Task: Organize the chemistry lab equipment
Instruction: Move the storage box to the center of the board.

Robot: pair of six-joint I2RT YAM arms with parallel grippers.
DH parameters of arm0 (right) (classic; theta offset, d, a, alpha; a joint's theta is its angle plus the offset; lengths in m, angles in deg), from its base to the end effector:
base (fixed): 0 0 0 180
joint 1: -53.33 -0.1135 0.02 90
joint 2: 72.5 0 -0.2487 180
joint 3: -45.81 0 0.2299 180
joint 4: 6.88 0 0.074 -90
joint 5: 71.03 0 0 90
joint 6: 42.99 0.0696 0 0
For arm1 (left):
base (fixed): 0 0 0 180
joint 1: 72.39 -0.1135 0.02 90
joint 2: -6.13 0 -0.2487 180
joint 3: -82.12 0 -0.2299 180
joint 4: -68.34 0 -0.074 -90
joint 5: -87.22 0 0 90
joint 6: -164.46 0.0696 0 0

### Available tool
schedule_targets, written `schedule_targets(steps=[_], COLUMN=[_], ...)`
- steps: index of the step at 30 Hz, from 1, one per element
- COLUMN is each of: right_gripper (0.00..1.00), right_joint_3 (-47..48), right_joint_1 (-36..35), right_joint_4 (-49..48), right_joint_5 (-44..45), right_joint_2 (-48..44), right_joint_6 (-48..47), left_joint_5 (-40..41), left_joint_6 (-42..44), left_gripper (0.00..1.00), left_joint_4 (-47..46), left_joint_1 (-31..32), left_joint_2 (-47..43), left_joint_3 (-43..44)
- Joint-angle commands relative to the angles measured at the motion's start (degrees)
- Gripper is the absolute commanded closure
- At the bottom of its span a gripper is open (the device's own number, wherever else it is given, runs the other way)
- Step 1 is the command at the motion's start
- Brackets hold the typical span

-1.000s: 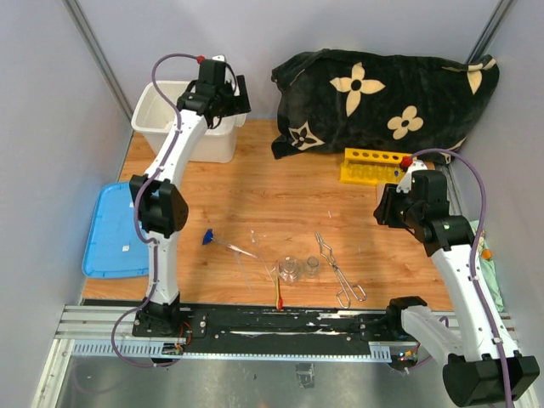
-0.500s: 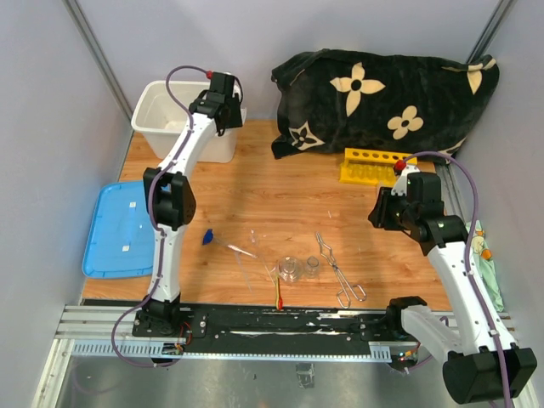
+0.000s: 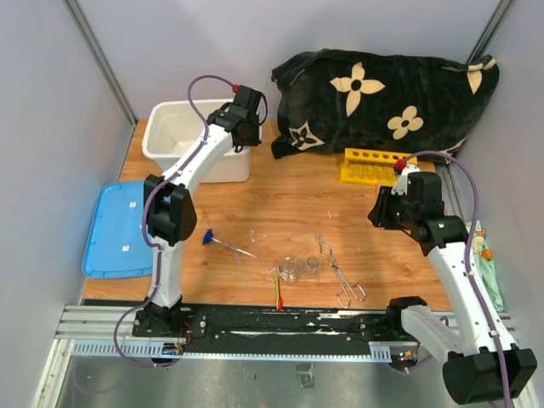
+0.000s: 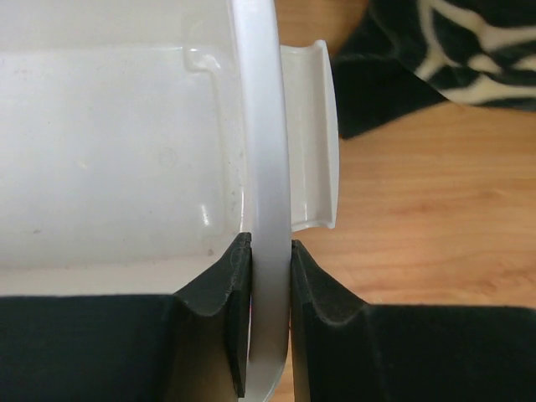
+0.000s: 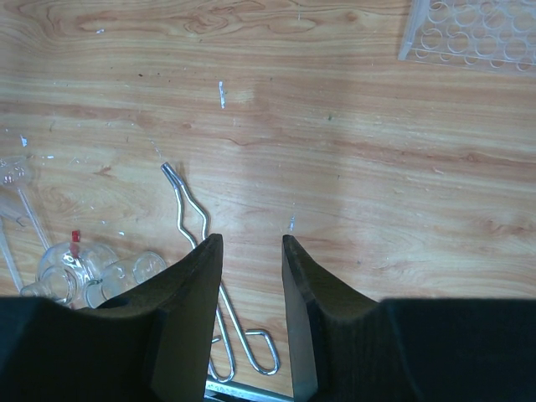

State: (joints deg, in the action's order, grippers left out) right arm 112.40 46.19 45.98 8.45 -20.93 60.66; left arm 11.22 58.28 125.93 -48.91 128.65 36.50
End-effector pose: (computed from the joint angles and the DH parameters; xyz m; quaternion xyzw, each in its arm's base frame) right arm 0.1968 0.0375 0.2805 0.0105 0.8952 0.1600 0.4157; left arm 0.4447 -0.1748 0.2691 0.0127 0.9205 -0.0207 0.3901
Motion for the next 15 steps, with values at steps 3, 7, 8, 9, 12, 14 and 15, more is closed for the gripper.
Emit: schedule_targets(steps=[3, 7, 8, 9, 12, 14, 15], right_gripper=[0.64, 0.64, 0.64, 0.64, 0.64, 0.64, 0.64], right_joint_3=[-0.3, -0.1, 0.0, 0.0, 0.1, -0.1, -0.2], right_joint_1=[-0.9, -0.8, -0.8, -0.9, -0.9, -0.9, -0.9], right_joint_4=[0.4, 1.0, 1.1, 1.2, 2.0, 2.1, 2.1], right_joint_5=[-0.3, -0.1, -0.2, -0.1, 0.2, 0.3, 0.3], right_joint_2=[-1.5, -2.0, -2.3, -2.5, -3.1, -3.5, -3.5], right_joint_6=[0.2, 0.4, 0.4, 0.4, 0.3, 0.3, 0.3], left_joint_5=[-3.9, -3.8, -3.1, -2.7, -1.7, -1.0, -0.6], left_joint_6=[-5.9, -10.4, -11.9, -12.9, -14.6, -15.2, -15.4], left_gripper=[0.79, 0.78, 0.77, 0.77, 0.77, 0.76, 0.76], left_joint_4=[-1.4, -1.2, -0.7, -0.1, 1.2, 1.3, 1.3], left_joint_1=[7.7, 11.7, 12.5, 13.4, 15.9, 17.7, 18.6], left_joint_2=[-6.8, -8.2, -8.3, -8.3, -8.5, -9.2, -9.4], left_joint_3=[-1.1, -2.9, -3.4, -3.8, -5.8, -8.1, -9.1])
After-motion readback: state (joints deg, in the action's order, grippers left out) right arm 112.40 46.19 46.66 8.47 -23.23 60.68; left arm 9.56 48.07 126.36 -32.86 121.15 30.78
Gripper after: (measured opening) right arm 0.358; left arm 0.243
